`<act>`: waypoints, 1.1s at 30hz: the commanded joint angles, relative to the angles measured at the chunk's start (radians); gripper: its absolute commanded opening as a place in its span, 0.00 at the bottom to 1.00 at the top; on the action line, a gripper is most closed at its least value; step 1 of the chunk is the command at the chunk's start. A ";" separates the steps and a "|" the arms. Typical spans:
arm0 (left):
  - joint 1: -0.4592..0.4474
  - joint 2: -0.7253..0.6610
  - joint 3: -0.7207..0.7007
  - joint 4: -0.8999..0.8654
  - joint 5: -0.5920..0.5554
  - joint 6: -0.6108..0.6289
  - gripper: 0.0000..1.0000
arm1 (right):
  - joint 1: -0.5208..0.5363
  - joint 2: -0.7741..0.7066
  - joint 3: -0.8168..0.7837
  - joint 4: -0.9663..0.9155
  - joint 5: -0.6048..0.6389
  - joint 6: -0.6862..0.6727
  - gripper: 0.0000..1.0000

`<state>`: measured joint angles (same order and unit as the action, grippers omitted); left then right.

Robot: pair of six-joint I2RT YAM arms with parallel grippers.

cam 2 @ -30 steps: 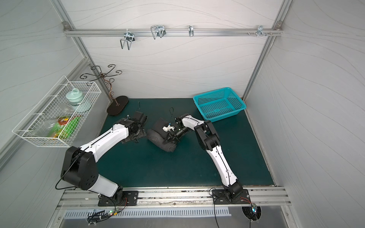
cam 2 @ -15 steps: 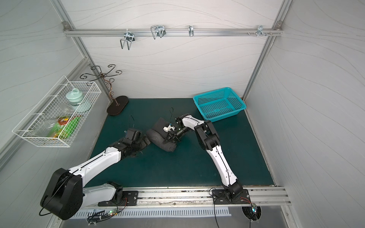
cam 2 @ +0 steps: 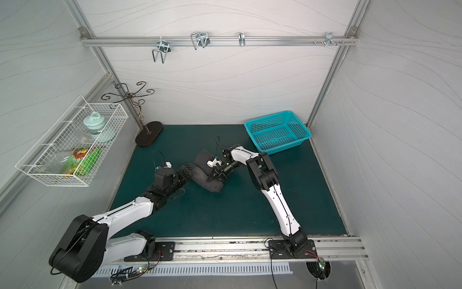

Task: Roll up the long pants
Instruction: Roll the long pant at the center of the board.

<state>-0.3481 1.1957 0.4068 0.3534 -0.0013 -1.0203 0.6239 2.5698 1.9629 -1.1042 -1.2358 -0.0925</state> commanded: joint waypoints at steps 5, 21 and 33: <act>0.012 0.152 -0.009 0.326 0.157 -0.038 0.99 | 0.007 0.127 -0.091 -0.094 0.366 0.084 0.00; 0.012 0.109 0.060 -0.027 0.140 -0.022 0.99 | 0.006 0.112 -0.084 -0.094 0.390 0.082 0.00; 0.009 0.123 0.017 -0.041 0.120 -0.019 0.99 | 0.020 0.121 -0.088 -0.091 0.384 0.079 0.00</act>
<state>-0.3355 1.2804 0.4248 0.2600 0.1238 -1.0439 0.6216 2.5664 1.9594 -1.1046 -1.2285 -0.0734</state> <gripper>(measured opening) 0.989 0.247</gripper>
